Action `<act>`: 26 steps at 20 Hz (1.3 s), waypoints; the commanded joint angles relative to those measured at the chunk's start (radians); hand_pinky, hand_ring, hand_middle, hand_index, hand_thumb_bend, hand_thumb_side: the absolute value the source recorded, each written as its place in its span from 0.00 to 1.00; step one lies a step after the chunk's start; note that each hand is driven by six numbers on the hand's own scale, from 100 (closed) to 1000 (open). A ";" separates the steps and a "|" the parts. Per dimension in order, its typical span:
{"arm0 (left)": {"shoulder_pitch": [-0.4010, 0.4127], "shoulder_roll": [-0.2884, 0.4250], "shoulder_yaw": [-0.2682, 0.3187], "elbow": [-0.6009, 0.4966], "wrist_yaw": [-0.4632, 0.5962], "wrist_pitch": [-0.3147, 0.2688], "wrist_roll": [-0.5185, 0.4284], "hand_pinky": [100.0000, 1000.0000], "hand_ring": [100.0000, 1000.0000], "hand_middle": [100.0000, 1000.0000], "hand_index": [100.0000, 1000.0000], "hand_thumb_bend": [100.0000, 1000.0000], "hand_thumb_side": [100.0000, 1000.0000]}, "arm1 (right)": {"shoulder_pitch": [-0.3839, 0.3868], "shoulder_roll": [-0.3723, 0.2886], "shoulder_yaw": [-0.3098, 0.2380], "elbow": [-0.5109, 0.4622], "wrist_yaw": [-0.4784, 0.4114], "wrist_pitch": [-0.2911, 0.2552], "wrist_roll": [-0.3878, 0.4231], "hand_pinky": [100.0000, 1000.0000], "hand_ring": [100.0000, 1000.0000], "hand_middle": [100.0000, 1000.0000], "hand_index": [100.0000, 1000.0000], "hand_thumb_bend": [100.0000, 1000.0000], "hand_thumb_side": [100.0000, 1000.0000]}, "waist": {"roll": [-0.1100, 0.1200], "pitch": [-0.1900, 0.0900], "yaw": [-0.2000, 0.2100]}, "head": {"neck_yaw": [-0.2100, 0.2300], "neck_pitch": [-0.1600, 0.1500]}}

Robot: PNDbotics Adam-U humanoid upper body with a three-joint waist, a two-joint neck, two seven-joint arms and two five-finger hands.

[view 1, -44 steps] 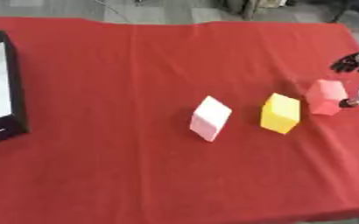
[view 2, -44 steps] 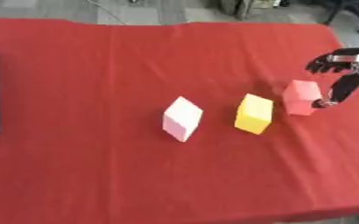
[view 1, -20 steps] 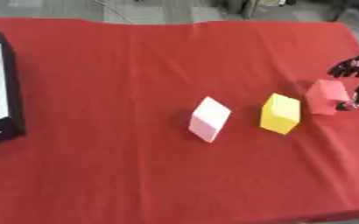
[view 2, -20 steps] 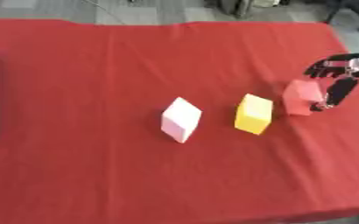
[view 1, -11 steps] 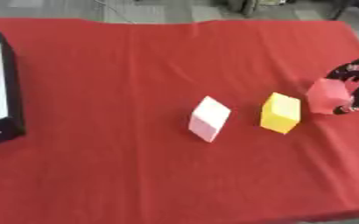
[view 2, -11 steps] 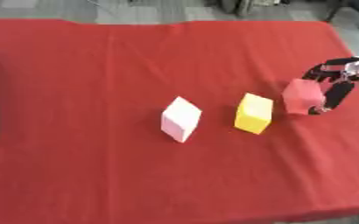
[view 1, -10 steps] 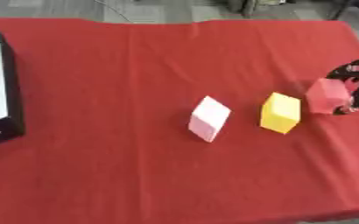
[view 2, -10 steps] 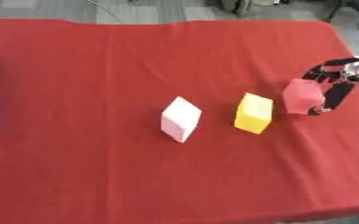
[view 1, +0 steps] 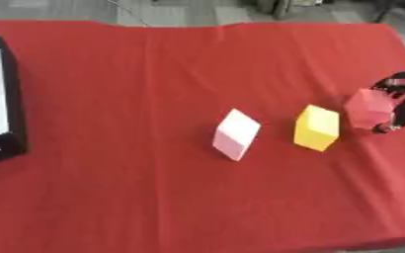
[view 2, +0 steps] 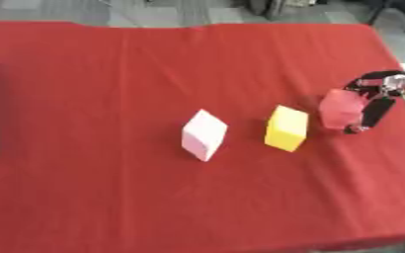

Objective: Pick up the objects with one hand, pass them to the other hand, and then place them into the box on the other side of the table.

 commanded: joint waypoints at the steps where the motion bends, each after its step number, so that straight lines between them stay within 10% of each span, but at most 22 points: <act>1: -0.008 0.012 0.004 -0.018 0.005 -0.002 -0.001 0.80 0.61 0.80 0.80 0.23 0.80 | -0.012 -0.030 -0.013 0.000 -0.015 0.006 -0.039 0.91 0.86 0.63 0.70 0.35 0.00 | 0.000 -0.015 -0.001 | -0.007 -0.010; 26: -0.004 0.014 0.007 -0.018 0.004 -0.004 -0.002 0.80 0.61 0.80 0.80 0.23 0.81 | -0.009 -0.027 -0.081 -0.206 -0.202 0.045 -0.172 0.79 0.63 0.47 0.53 0.00 0.00 | -0.006 -0.021 -0.007 | -0.002 -0.009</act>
